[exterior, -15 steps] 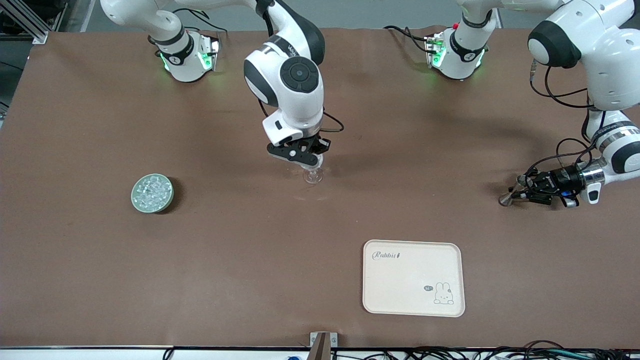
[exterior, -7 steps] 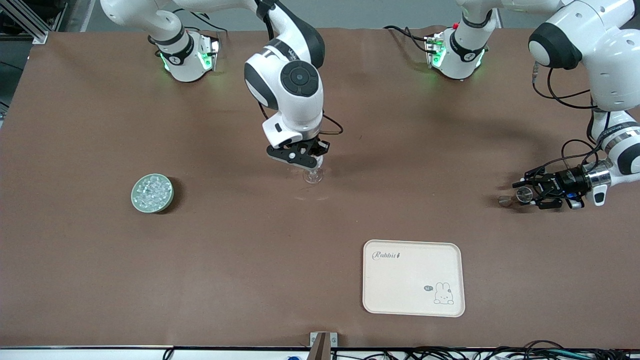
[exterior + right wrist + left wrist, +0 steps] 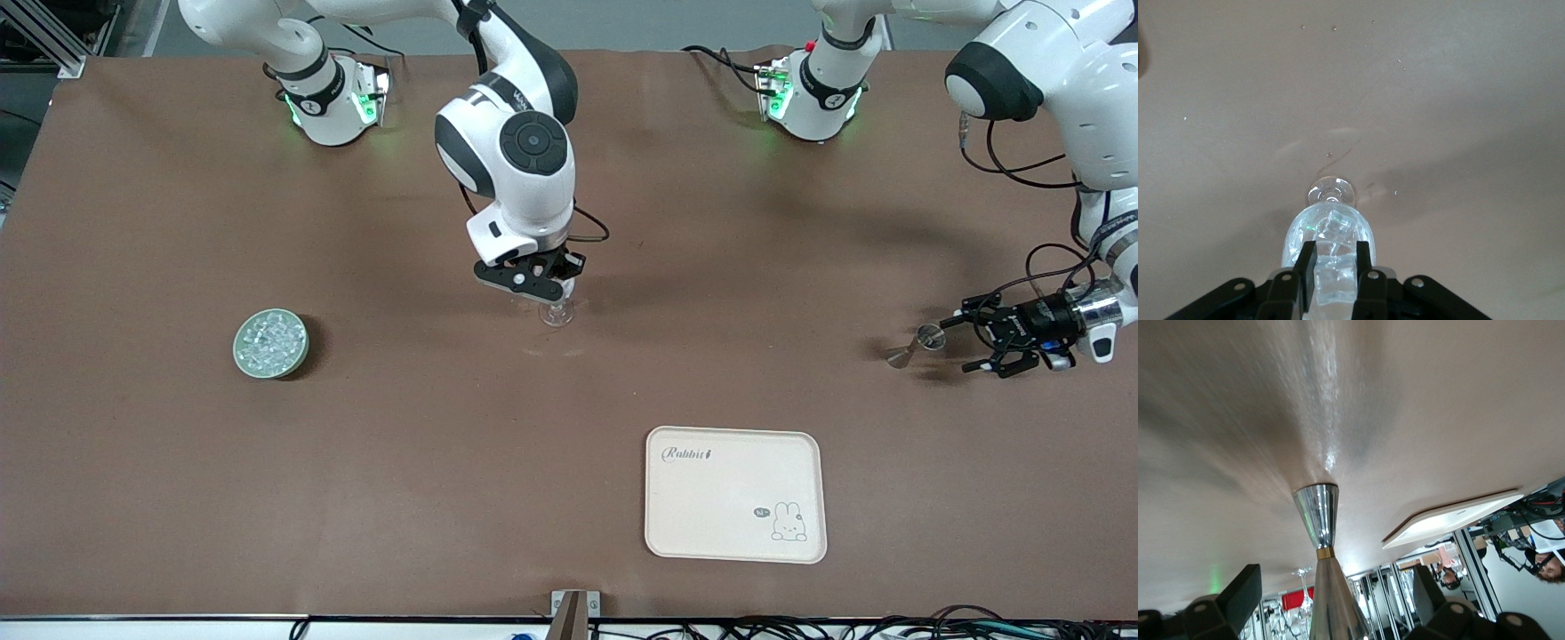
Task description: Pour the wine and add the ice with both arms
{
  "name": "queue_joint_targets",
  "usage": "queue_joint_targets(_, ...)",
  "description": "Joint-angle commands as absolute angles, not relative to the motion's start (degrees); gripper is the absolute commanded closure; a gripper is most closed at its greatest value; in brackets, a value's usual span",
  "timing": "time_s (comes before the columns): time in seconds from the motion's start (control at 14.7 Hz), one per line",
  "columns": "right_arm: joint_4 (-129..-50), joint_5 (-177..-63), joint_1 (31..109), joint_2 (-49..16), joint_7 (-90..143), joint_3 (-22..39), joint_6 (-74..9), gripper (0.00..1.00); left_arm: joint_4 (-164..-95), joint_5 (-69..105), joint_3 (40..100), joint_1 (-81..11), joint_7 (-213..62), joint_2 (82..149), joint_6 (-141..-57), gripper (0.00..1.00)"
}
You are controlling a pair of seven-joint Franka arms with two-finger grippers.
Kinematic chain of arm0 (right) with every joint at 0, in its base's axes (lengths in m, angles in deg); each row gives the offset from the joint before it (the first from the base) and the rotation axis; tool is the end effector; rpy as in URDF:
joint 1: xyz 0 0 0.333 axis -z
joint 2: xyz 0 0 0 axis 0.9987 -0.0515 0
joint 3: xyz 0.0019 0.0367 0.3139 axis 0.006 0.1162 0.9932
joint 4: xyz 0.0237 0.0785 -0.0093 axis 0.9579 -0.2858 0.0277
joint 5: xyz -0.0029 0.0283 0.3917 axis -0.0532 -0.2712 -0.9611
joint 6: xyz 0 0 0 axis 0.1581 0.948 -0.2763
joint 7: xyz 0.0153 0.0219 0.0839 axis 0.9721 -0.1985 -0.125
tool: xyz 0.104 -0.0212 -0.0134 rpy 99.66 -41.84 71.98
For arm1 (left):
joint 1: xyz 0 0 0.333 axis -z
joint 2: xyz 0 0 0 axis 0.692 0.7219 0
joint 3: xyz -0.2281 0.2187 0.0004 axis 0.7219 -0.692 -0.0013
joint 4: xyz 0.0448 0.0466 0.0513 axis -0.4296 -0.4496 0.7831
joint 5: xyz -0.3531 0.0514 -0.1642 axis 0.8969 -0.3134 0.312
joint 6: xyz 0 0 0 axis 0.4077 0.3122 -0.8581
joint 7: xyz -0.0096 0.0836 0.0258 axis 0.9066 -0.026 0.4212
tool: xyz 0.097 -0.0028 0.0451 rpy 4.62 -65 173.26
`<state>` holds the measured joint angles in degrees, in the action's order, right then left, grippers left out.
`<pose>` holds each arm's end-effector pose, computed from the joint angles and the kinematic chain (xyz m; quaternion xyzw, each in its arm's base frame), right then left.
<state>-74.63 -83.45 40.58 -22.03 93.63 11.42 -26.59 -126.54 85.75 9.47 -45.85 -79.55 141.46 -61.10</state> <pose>0.4928 0.4858 0.3861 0.9874 -0.1558 -0.0140 0.0247 0.5376 0.2902 0.1590 0.6492 0.5735 -0.2515 0.4318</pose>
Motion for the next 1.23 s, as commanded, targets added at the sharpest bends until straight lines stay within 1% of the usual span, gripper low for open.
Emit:
queue_joint_targets(0.0, -74.82, -82.61, 40.55, -21.7, 94.34, 11.29, -26.71, 0.5, -118.95, 79.15, 7.43, -45.9, -79.77, 141.43, -59.65, 0.0)
queue_joint_targets(0.14, -74.64, -82.69, 40.64, -21.62, 94.34, 11.29, -26.54, 0.37, -115.33, 74.92, 7.08, -45.98, -78.55, 140.12, -59.74, 0.0)
queue_joint_targets(0.27, -74.38, -82.69, 40.55, -21.62, 94.34, 11.29, -26.54, 0.37, -111.91, 73.59, 4.72, -45.64, -75.39, 139.24, -59.74, 0.0)
queue_joint_targets(0.34, -74.2, -82.87, 40.55, -21.44, 93.82, 11.29, -26.45, 0.36, -110.76, 72.28, 4.53, -45.37, -73.9, 138.45, -59.74, 0.0)
queue_joint_targets(0.41, -73.5, -83.04, 40.73, -20.92, 93.73, 11.29, -26.19, 0.33, -109.61, 70.52, 4.53, -45.2, -73.71, 137.4, -59.74, 0.0)
queue_joint_targets(0.48, -72.8, -82.87, 40.9, -20.83, 93.73, 11.21, -25.4, 0.27, -109.26, 69.03, 4.53, -44.59, -73.97, 135.99, -60.0, 0.0)
queue_joint_targets(0.54, -72.01, -82.7, 40.99, -20.57, 93.73, 10.94, -23.83, 0.11, -108.73, 68.49, 4.53, -44.14, -73.8, 135.02, -60.18, 0.0)
queue_joint_targets(0.61, -70.61, -82.52, 41.6, -20.04, 93.81, 10.85, -22.07, 0.0, -107.85, 67.53, 4.61, -43.62, -73.8, 133.97, -60.27, 0.0)
queue_joint_targets(0.75, -69.8, -79.64, 44.06, -17.07, 93.03, 9.89, -19.78, 0.0, -106.44, 62.1, 5.92, -42.65, -73.8, 130.64, -60.27, 0.0)
queue_joint_targets(0.82, -69.98, -78.23, 45.46, -14.96, 91.81, 9.63, -18.12, 0.0, -106.44, 58.67, 8.63, -42.73, -73.27, 127.92, -60.7, 0.0)
queue_joint_targets(0.89, -69.98, -77.86, 47.74, -13.11, 89.62, 9.62, -15.49, 0.0, -106.44, 51.94, 13.09, -42.82, -73.27, 124.15, -62.53, 0.0)
queue_joint_targets(1.02, -70.07, -77.86, 52.84, -9.68, 84.35, 9.62, -13.01, 0.0, -107.31, 37.7, 24.59, -43.87, -73.27, 115.98, -67.36, 0.0)
queue_joint_targets(1.16, -70.16, -77.34, 57.05, -7.56, 81.96, 9.45, -12.04, 0.0, -108.11, 28.62, 33.75, -45.45, -73.27, 111.04, -68.09, 0.0)
